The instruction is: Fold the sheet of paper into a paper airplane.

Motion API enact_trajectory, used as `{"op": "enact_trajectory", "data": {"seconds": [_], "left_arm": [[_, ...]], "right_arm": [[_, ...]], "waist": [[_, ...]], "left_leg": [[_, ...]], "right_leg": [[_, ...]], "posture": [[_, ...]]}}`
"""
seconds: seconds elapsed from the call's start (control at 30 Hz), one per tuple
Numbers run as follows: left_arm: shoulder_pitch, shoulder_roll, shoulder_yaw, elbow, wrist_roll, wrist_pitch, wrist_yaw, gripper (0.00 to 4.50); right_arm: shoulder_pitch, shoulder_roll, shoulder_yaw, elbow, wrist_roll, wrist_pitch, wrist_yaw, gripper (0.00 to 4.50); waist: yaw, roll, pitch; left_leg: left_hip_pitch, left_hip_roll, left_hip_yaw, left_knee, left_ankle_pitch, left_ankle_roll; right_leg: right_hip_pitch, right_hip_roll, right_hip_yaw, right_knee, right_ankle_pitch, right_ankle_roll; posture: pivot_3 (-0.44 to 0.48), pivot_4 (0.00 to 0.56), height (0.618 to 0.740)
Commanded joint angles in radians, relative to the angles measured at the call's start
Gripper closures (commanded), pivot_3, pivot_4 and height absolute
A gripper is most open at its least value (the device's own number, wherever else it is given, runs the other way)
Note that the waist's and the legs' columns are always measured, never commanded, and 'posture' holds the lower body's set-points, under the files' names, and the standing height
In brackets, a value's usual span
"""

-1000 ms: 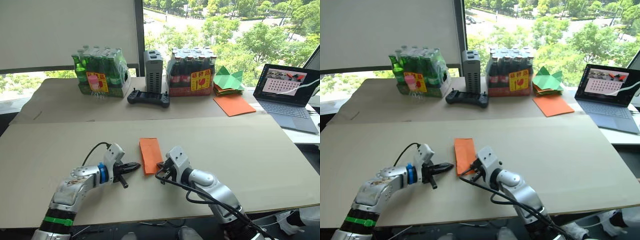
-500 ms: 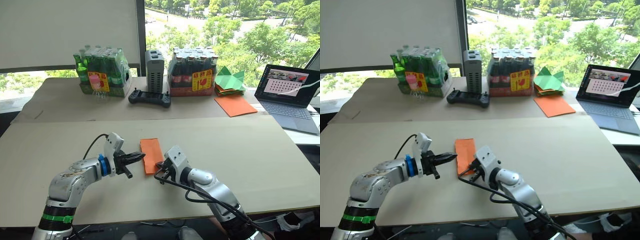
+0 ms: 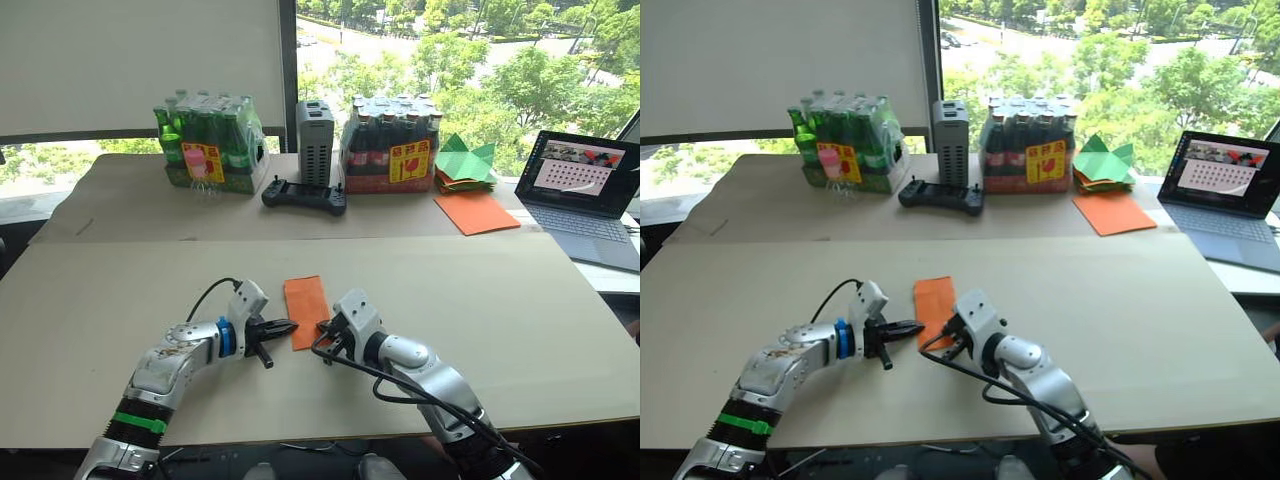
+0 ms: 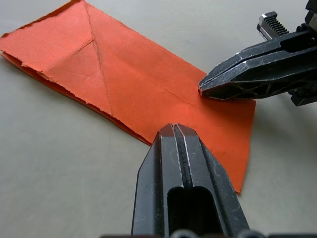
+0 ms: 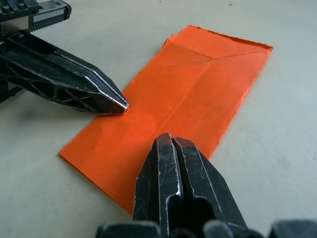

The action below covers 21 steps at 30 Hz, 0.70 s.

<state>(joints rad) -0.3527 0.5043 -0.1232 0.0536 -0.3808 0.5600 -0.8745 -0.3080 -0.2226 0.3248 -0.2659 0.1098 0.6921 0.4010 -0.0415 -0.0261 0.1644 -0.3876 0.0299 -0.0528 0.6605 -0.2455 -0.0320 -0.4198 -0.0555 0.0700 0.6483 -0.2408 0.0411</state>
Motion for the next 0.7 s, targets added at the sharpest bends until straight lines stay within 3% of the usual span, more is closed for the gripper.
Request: {"op": "enact_trajectory", "data": {"seconds": [0.03, 0.7], "left_arm": [[0.002, -0.006, -0.029, 0.026, 0.038, 0.000, 0.005, 4.50], [0.023, -0.018, -0.017, 0.006, 0.050, 0.007, 0.022, 4.50]], "right_arm": [[-0.016, 0.000, -0.058, -0.083, 0.021, 0.020, -0.007, 4.48], [-0.027, -0.003, -0.002, 0.076, -0.011, -0.003, 0.016, 4.48]], "waist": [[0.000, 0.000, 0.000], [-0.001, 0.000, -0.001]], "left_leg": [[0.000, 0.000, 0.000, 0.000, 0.000, 0.000], [0.002, 0.000, 0.000, 0.000, 0.000, 0.000]], "right_leg": [[0.000, 0.000, 0.000, 0.000, 0.000, 0.000], [0.002, 0.000, 0.000, 0.000, 0.000, 0.000]], "posture": [[0.000, 0.150, 0.740], [0.000, 0.150, 0.740]]}}
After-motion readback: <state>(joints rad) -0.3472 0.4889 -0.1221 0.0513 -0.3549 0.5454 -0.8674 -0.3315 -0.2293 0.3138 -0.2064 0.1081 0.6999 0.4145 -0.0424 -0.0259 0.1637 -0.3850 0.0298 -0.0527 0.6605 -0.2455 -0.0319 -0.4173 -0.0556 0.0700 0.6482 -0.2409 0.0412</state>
